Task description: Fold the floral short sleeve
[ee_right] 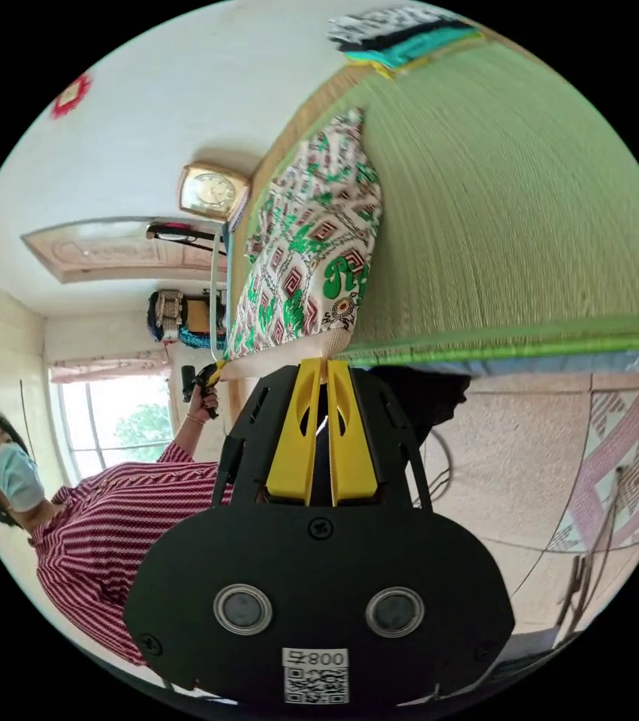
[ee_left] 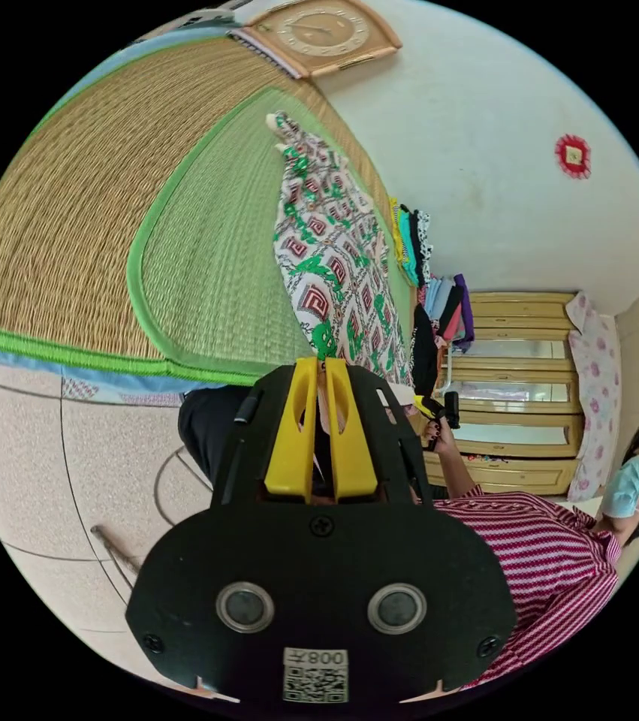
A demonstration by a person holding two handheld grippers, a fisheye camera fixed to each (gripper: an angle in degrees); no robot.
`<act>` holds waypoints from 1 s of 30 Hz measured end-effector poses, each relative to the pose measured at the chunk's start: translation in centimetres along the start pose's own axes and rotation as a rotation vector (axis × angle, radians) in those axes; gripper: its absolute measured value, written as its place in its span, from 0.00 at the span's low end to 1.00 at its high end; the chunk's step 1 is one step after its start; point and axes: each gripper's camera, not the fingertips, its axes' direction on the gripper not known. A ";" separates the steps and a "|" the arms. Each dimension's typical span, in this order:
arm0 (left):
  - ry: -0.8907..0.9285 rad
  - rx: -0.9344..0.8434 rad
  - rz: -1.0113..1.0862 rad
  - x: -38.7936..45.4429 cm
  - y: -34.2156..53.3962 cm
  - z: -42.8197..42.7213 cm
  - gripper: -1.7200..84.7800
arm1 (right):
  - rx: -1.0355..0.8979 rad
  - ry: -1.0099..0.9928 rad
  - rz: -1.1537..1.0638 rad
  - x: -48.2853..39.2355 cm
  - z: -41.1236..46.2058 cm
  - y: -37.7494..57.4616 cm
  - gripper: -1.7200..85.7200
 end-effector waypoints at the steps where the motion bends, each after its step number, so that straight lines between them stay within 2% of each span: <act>1: -0.013 -0.018 -0.014 -0.5 0.5 0.3 0.04 | -0.010 -0.001 0.033 1.4 0.7 0.1 0.03; 9: -0.035 -0.030 -0.025 -0.9 2.1 -0.1 0.04 | -0.022 -0.051 0.104 5.4 1.5 -0.7 0.03; 18: -0.076 0.028 -0.031 -0.5 3.4 -2.6 0.06 | 0.082 -0.032 0.143 9.4 -1.3 -1.0 0.03; 23: -0.123 0.080 0.022 1.6 -2.6 -1.4 0.07 | 0.090 0.008 0.052 8.0 -0.6 -5.2 0.03; 30: -0.271 0.183 0.069 4.9 -14.5 2.7 0.08 | -0.035 0.082 -0.129 4.6 6.2 -13.1 0.03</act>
